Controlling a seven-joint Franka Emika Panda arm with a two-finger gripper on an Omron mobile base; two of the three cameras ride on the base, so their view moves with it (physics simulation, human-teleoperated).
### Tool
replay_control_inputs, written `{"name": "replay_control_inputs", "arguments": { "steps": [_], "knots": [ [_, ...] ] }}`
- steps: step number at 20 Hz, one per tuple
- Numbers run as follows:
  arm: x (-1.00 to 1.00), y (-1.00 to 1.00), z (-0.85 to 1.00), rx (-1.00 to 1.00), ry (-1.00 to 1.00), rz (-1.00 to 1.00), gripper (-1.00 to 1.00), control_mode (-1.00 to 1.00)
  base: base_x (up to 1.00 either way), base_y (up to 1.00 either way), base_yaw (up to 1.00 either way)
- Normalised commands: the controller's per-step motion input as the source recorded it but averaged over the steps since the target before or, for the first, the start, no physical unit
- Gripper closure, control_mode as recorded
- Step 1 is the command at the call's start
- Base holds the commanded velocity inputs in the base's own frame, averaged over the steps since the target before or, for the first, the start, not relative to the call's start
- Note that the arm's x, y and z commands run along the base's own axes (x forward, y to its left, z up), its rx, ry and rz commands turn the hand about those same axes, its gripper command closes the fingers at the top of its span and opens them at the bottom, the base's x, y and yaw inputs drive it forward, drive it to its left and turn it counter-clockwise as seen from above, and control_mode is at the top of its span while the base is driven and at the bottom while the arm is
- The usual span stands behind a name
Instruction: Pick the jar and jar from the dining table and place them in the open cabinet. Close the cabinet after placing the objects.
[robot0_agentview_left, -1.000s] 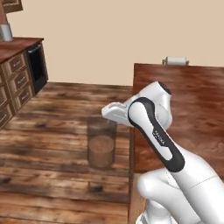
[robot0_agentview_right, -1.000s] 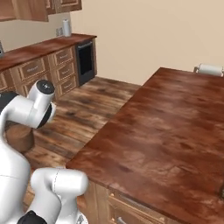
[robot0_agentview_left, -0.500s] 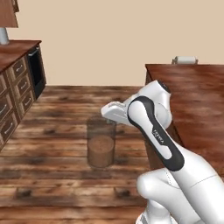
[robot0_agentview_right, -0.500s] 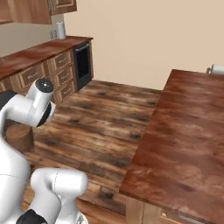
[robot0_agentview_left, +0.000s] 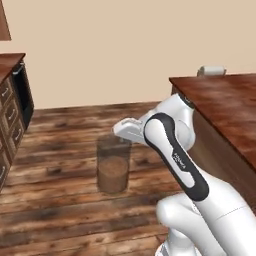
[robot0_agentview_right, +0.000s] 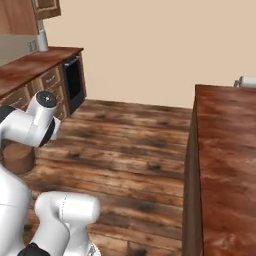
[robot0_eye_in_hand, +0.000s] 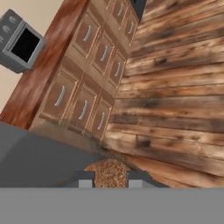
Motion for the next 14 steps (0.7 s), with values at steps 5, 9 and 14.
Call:
{"name": "replay_control_inputs", "arguments": {
  "steps": [5, 9, 14],
  "knots": [
    [0.00, 0.00, 0.00, 0.00, 0.00, 0.00, 1.00, 1.00, 1.00, 0.66, -0.28],
    [0.00, 0.00, 0.00, 0.00, 0.00, 0.00, 1.00, 1.00, 1.00, 0.04, -0.07],
    [0.00, 0.00, 0.00, 0.00, 0.00, 0.00, 1.00, 1.00, 0.61, -0.15, 0.32]
  ]
}}
